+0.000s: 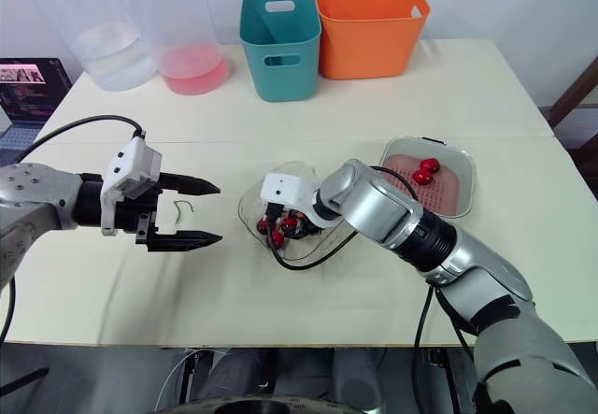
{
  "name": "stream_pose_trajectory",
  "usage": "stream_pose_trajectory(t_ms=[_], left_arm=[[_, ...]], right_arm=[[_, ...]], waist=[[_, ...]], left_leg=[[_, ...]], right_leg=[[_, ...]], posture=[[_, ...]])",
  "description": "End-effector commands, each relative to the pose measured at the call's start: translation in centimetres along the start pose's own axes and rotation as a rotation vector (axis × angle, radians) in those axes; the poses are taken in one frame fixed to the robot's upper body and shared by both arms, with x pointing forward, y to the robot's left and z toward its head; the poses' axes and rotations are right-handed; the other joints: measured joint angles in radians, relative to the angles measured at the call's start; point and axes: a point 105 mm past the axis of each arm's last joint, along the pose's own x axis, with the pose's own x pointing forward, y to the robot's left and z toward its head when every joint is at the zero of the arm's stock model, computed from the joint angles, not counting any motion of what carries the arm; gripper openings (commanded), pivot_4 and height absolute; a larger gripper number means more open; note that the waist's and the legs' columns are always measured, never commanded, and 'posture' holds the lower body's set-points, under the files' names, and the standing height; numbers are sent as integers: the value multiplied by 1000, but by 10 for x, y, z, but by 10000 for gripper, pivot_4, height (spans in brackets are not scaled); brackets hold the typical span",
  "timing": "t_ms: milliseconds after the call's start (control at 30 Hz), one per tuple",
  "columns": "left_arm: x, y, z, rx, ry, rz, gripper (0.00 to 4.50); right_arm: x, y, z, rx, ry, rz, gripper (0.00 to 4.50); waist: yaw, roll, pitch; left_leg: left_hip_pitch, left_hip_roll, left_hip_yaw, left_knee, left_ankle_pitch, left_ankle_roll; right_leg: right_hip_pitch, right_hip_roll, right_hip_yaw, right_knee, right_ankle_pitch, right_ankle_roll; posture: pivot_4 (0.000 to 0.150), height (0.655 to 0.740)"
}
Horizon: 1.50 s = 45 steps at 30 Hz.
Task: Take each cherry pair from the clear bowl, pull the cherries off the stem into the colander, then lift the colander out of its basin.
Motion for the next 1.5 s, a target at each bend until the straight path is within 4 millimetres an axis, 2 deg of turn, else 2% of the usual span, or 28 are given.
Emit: stream_pose_trajectory(t_ms=[33,100,200,333,433,533,600,667,733,833,1000,1067,1167,1300,1500], left_arm=[[-4,2,14,48,-36,18,45000],[-4,3,15,50,-41,20,45000],[-4,4,15,48,-44,23,45000],[-7,8,14,36,-51,34,45000],[-14,18,18,8,-101,61,45000],[-20,27,29,-21,-180,75,45000],[-22,34,39,-31,-239,83,45000],[-21,38,51,-30,-287,79,45000],[-18,43,64,-26,-339,83,45000],[-15,50,89,-30,-427,67,45000],[-8,63,110,-27,-472,35,45000],[-5,74,117,-44,-488,47,45000],[0,74,125,-70,-485,-59,45000],[10,82,126,-75,-463,-81,45000],[24,80,131,-118,-478,-188,45000]], right_arm=[[-3,-3,3,-39,-3,-10,9426],[-6,-6,6,-45,-12,-18,6907],[-16,-16,12,-51,-34,-51,6907],[-47,-29,22,-161,-99,-101,6907],[-83,-31,33,-361,-202,-144,6907],[-111,-21,44,-620,-340,-179,6907],[-125,-30,47,-682,-376,-300,6907],[-137,-40,51,-835,-389,-446,6907],[-144,-39,56,-969,-421,-513,6907],[-151,-36,60,-1209,-434,-628,6907],[-154,-32,68,-1398,-477,-731,6907],[-154,-31,69,-1419,-492,-744,6907],[-153,-28,72,-1451,-511,-754,6907],[-152,-26,73,-1466,-521,-754,6907],[-148,-22,72,-1469,-526,-743,6907]], waist=[[0,0,0],[0,0,0],[-1,0,0],[1,0,0],[4,0,0],[3,0,0],[3,0,0],[-1,-1,0],[0,-1,0],[1,-1,0],[-2,-1,0],[-2,-1,0],[-2,-1,0],[-2,-1,0],[-3,-1,0]], left_leg=[[0,0,0,0,0,0],[0,0,0,0,0,0],[0,0,0,0,0,0],[0,0,0,0,0,0],[0,0,0,0,-1,1],[0,0,0,0,-1,2],[0,0,0,1,-1,2],[0,0,1,1,0,1],[0,0,1,2,1,-2],[0,0,1,2,1,-2],[0,-1,2,2,2,-3],[0,-1,2,3,2,-3],[0,-3,2,3,2,-3],[0,-3,1,3,2,-3],[0,-3,1,3,2,-3]], right_leg=[[0,0,0,0,0,0],[0,0,0,0,0,0],[0,0,0,0,0,0],[0,0,0,0,0,0],[1,0,-1,0,0,0],[1,0,-1,-1,0,0],[2,0,-2,-1,0,0],[2,0,-1,-1,0,1],[1,0,-1,0,0,1],[1,0,-1,0,0,1],[1,0,-1,1,0,1],[1,0,-1,2,0,1],[1,0,-1,2,0,1],[1,0,-1,2,0,1],[1,0,-1,2,0,1]], posture=[[1500,7394],[1500,7394],[1500,7394],[1500,7394],[1500,7394],[1500,7394],[1500,7394],[1500,7394],[1500,7394],[1500,7394],[1500,7394],[1500,7394],[1500,7394],[1500,7394],[1500,7394]])
